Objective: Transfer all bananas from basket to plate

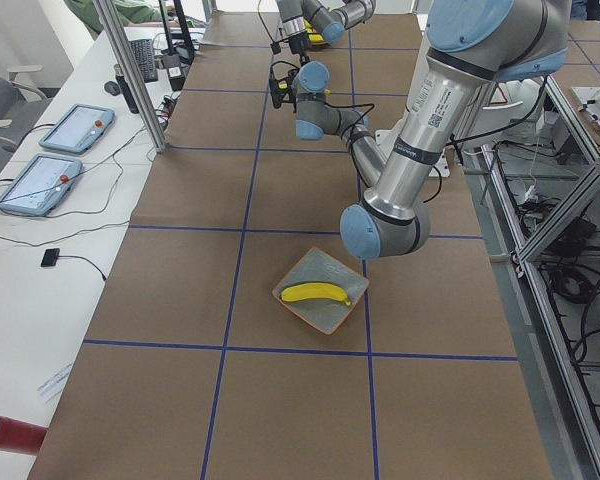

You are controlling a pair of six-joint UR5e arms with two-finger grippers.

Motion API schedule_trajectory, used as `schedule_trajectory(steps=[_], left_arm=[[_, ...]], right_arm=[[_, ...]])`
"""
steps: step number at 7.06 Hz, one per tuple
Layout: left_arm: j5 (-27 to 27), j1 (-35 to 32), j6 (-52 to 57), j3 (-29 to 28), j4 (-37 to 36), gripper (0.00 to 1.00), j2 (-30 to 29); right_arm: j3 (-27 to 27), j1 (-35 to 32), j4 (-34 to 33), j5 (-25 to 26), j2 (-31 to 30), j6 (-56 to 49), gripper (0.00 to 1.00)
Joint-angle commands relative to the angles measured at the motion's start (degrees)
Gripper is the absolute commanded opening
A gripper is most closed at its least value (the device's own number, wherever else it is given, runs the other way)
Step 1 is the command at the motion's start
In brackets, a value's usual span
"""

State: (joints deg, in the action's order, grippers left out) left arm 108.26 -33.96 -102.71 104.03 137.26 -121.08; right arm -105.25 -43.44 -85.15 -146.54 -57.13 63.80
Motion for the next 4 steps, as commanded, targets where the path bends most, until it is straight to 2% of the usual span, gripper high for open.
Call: schedule_trajectory(steps=[1,2,4], left_arm=[[-7.4,4.1,-0.7,-0.2,1.9,1.00,-1.4],[-12.7,5.9,-0.7,-1.7,7.0,1.00,-1.4],[-14.7,6.3,-0.6,-6.4,14.9,1.00,-1.2]], right_arm=[[0.2,0.3,0.2,0.8,0.7,0.0,0.00],[0.1,0.3,0.2,0.8,0.7,0.0,0.00],[0.0,0.2,0.2,0.7,0.7,0.1,0.00]])
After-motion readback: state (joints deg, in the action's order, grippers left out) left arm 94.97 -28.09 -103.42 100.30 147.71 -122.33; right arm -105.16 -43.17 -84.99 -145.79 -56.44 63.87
